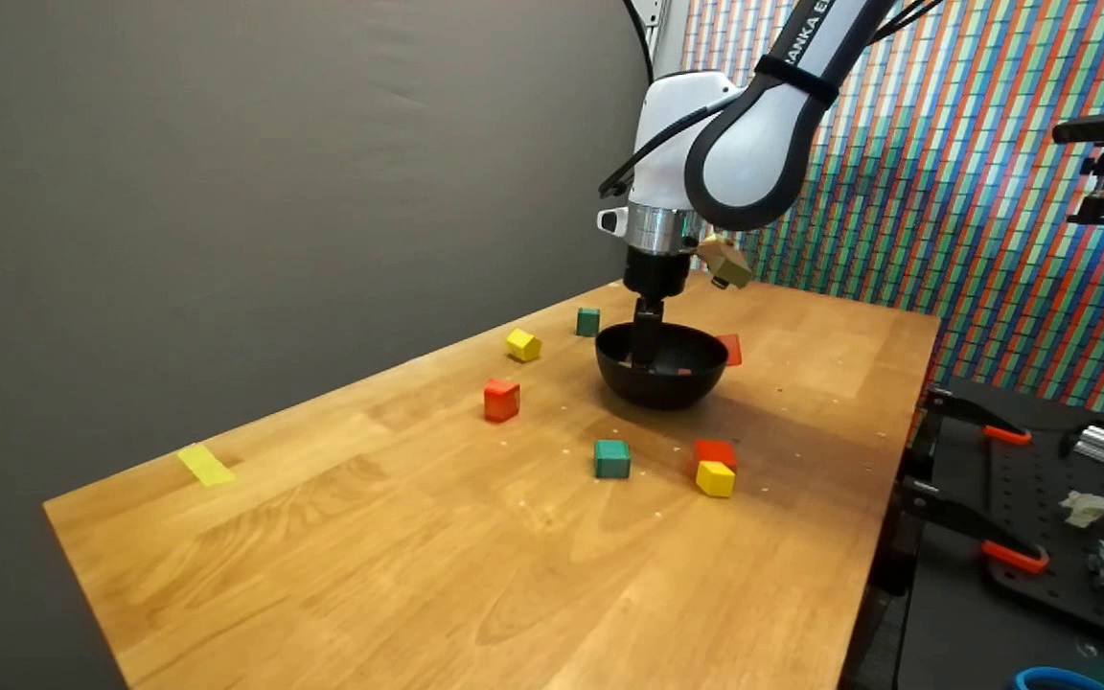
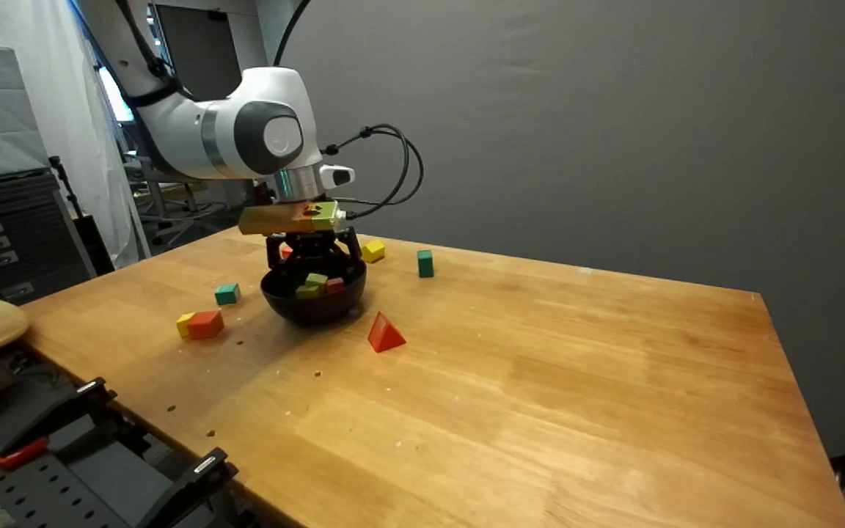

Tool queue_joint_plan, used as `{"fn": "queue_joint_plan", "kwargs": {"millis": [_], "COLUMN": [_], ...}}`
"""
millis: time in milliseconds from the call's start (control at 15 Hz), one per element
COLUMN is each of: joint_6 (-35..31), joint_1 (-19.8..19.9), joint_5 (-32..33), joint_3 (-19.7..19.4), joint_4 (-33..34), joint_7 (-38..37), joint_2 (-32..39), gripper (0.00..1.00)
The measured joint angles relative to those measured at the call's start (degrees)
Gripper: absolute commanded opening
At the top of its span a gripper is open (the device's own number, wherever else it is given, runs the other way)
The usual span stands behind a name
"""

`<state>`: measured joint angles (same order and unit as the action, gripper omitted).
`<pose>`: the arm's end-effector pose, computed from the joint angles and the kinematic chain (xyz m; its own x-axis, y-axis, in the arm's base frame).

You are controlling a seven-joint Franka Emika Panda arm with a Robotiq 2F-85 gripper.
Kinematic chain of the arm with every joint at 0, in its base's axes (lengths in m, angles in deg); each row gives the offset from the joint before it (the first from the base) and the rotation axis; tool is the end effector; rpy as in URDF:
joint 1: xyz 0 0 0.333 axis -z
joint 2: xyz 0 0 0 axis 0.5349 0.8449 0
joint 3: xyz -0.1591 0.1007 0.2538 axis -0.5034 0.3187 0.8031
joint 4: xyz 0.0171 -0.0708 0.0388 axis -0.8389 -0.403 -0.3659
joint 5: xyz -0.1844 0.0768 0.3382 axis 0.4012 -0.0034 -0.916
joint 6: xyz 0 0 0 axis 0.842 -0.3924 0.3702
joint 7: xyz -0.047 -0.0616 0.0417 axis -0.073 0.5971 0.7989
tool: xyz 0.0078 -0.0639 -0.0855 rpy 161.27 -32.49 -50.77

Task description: Remove all the objects in the black bowl and put them on the table

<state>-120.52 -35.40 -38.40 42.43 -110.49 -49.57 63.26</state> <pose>0.5279 0.0795 0.1549 0.8630 0.5023 0.0544 0.5010 -0.8647 0.0372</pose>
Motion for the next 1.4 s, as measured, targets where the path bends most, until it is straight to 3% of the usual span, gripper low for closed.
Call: {"fn": "queue_joint_plan", "kwargs": {"millis": [133, 267, 467, 667, 933, 1400], "joint_6": [0.0, 0.0, 0.03, 0.04, 0.13, -1.09], "joint_1": [-0.07, -0.16, -0.46, -1.37, -2.49, -2.51], "joint_5": [0.81, 1.39, 2.1, 2.74, 3.85, 3.85], "joint_3": [0.0, 0.0, -0.08, -0.68, -1.57, -3.33], "joint_4": [1.22, 2.1, 2.68, 2.67, 1.32, -5.7], "joint_7": [0.0, 0.0, -0.06, -0.51, -2.07, -6.75], "joint_2": [1.38, 2.18, 2.29, 1.84, 0.32, -8.4], "gripper": [1.0, 0.74, 0.52, 0.45, 0.45, 0.45]}}
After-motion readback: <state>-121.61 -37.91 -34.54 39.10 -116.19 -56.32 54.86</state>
